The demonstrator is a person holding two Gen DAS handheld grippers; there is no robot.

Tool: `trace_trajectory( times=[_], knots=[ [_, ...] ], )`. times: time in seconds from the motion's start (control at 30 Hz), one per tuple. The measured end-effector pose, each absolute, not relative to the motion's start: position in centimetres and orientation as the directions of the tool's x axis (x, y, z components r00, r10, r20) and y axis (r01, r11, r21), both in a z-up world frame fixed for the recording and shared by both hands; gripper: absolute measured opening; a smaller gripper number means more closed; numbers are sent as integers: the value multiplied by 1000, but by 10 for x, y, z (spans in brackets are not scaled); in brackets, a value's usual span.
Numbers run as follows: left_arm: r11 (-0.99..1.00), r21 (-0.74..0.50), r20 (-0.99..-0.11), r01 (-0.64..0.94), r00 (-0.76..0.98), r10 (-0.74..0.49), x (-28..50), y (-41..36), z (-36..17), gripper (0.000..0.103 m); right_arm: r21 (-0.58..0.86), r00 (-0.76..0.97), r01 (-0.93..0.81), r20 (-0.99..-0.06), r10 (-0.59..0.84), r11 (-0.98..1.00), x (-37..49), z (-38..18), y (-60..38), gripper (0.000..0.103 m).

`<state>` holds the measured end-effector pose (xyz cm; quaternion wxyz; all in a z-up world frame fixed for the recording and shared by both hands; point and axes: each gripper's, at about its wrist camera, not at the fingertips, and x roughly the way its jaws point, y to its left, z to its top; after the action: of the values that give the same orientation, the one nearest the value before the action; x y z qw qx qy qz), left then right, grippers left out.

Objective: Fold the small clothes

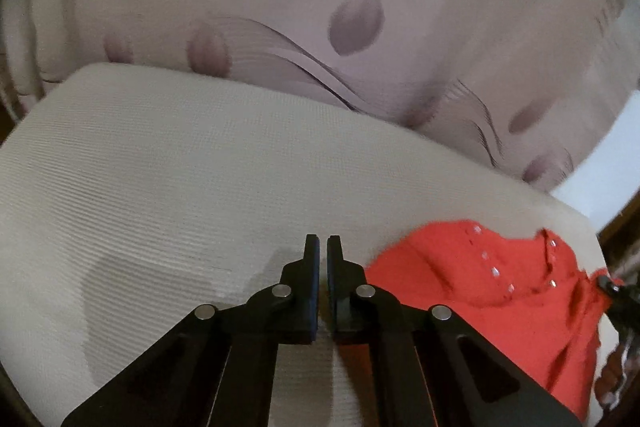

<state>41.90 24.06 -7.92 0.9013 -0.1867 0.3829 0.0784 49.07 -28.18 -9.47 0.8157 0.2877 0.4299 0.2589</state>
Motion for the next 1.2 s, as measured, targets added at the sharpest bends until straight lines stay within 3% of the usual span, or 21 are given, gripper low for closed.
trace_trajectory(
  times=[0.07, 0.1, 0.23, 0.27, 0.37, 0.53, 0.6, 0.77, 0.87, 0.93, 0.97, 1.0, 1.2],
  knots=[
    [903, -333, -703, -270, 710, -47, 415, 250, -79, 3, 704, 519, -207, -510, 686, 680, 488, -86, -282, 7],
    [892, -391, -702, -228, 701, -128, 416, 253, -79, 3, 702, 528, -216, -501, 686, 679, 487, -84, -284, 7],
    [915, -383, -764, -129, 601, -235, 421, 247, -84, 7, 665, 511, -178, -568, 646, 726, 493, -101, -291, 7],
    [919, -380, -766, -107, 593, -248, 421, 245, -85, 11, 663, 506, -172, -575, 643, 729, 492, -103, -292, 8],
    [904, -421, -761, -75, 571, -307, 420, 240, -87, 59, 662, 499, -167, -582, 642, 731, 491, -109, -291, 10],
    [804, -594, -633, -37, 639, -438, 417, 252, -79, 63, 650, 497, -172, -592, 634, 741, 491, -107, -288, 10],
    [791, -611, -625, -34, 634, -456, 420, 253, -80, 66, 642, 493, -179, -598, 632, 746, 490, -107, -285, 11],
    [825, -565, -691, 18, 536, -485, 428, 228, -91, 65, 636, 485, -190, -601, 635, 748, 490, -108, -282, 11],
    [871, -490, -704, 31, 576, -416, 425, 216, -92, 65, 643, 484, -187, -597, 640, 742, 491, -108, -283, 11],
    [895, -446, -722, 2, 590, -361, 426, 214, -93, 43, 644, 482, -186, -598, 640, 742, 491, -109, -283, 11],
    [904, -428, -734, -16, 590, -337, 427, 214, -94, 11, 642, 482, -187, -599, 639, 743, 491, -109, -282, 11],
    [916, -400, -747, -36, 592, -303, 428, 214, -95, 6, 639, 484, -190, -599, 638, 745, 491, -108, -282, 11],
    [953, -289, -728, -91, 667, -157, 421, 220, -77, 5, 627, 480, -221, -597, 643, 747, 489, -99, -274, 9]
  ],
)
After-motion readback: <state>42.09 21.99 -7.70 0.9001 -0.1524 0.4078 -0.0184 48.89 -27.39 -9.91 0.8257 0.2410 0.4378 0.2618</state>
